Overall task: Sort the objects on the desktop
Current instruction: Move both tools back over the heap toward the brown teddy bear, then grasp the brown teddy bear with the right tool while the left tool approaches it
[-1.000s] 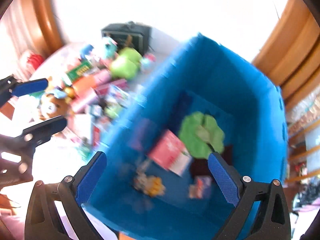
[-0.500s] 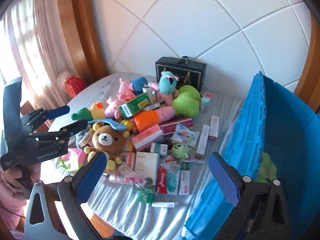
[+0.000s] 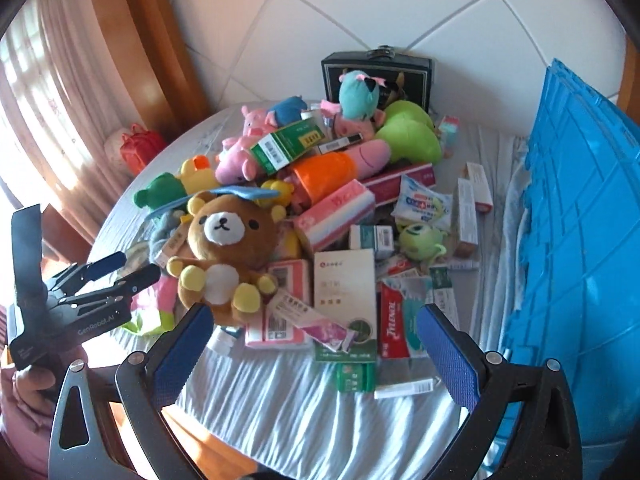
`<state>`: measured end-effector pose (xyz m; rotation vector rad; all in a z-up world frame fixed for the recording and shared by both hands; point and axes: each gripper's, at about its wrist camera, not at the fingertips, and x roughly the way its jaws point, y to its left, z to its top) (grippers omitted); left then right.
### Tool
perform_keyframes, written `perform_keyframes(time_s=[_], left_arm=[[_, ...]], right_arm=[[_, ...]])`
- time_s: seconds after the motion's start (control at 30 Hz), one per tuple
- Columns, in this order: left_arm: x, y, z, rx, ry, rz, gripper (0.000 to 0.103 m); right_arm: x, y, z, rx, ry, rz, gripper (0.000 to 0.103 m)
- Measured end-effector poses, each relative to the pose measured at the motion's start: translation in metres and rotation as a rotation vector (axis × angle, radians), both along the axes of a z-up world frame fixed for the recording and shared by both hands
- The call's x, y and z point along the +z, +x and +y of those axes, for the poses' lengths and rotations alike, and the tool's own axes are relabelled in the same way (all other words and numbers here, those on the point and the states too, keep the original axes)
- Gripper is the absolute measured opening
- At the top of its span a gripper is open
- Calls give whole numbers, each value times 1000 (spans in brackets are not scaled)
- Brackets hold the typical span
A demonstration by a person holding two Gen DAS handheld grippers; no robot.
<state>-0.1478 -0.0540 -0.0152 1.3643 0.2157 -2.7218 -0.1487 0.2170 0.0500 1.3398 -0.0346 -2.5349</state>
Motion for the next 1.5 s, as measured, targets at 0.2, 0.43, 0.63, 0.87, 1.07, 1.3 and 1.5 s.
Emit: perform_keyframes(time_s=[0.2,0.43,0.63,0.87,1.07,1.3,1.5], left_arm=[[-37,1,18,112,91,-82,70],[-81,-1,28,264,247,-193,70],[-76,2,42,311,209,-130,70],[-92,-16,27,278,62,-206,72],[-84,-3,-33,357,-89,-228,72],[-55,21,-55,458,-41,-151,72],[-32,33,-11,463,66,-50,72]], right_arm=[[-40,-21,-1,90,33,-71,103],[-66,-49,2,190,40,-79,103],[-83,-64,6,214,38,-91,103],[-92,-74,1,213,-9,-137,103],[-91,-77,-25,243,-30,-139,103],[-105,-81,-46,281,-29,-169,103],[-104,-81,-47,308,-26,-152,103]])
